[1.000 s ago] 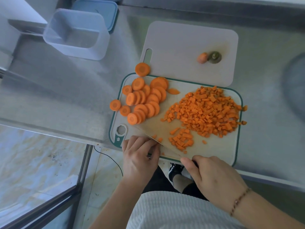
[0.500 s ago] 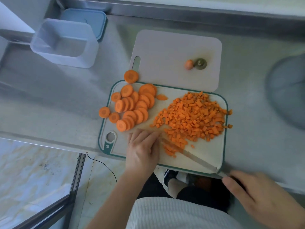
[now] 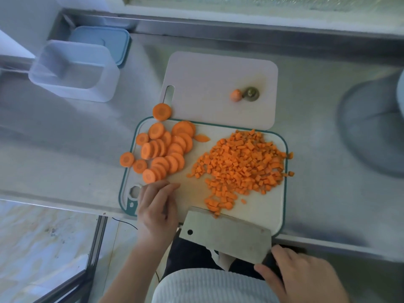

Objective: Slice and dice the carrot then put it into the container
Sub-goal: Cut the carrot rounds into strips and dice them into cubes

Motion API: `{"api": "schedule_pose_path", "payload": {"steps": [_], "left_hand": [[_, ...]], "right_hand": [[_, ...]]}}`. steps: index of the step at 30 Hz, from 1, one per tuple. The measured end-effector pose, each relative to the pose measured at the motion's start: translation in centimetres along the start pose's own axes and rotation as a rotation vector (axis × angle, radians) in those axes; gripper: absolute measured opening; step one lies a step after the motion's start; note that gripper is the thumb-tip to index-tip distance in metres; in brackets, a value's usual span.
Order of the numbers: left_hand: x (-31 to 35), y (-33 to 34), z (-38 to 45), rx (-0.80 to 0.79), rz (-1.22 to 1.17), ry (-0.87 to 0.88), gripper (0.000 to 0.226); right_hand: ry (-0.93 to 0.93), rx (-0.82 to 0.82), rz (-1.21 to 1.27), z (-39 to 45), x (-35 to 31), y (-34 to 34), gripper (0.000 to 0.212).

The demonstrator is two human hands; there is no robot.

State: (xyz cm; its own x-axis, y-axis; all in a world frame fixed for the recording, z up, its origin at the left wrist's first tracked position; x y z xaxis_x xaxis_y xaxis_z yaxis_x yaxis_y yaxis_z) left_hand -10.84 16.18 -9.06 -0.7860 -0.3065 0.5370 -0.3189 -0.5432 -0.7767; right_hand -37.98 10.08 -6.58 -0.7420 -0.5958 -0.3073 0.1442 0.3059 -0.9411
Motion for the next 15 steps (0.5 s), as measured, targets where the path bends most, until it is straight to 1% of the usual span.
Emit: {"api": "schedule_pose_path", "payload": {"steps": [4,6,11,13,15], "left_hand": [[-0.3,-0.1,-0.1,0.037,0.006,-0.018,0.024],[-0.2,-0.1,-0.1,0.038,-0.005,-0.005,0.023],[-0.2,0.1,-0.1,0.027,-0.015,0.027,0.020],[-0.1,0.0,-0.1,0.032,-0.017,0.023,0.020],[-0.1,0.1,-0.1,0.034,-0.017,0.025,0.020]], "right_hand": [[0.024,0.052,0.011,0.9,0.5,0.3,0.068],[0.040,0.052,0.022,1.9,0.7,0.1,0.065],[0.026,-0.042,0.040,3.1,1.2,0.3,0.065],[0.047,-0.080,0.053,3.2,1.5,-0.3,0.064],[0.116,-0.186,0.069,3.6,1.7,-1.2,0.063]]}}
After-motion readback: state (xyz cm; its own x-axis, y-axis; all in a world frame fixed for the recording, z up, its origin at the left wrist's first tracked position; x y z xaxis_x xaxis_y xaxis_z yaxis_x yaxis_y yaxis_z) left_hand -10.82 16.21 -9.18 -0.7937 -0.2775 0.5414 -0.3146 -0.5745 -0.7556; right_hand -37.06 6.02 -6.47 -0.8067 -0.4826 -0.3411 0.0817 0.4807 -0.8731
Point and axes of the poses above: each hand's wrist, its own z-axis towards the middle knuckle, its own y-axis out of the palm, x = y × z, the point moved 7 cm from there along z, towards the middle knuckle, and after that the axes turned 7 degrees about z, right-handed, at the moved point
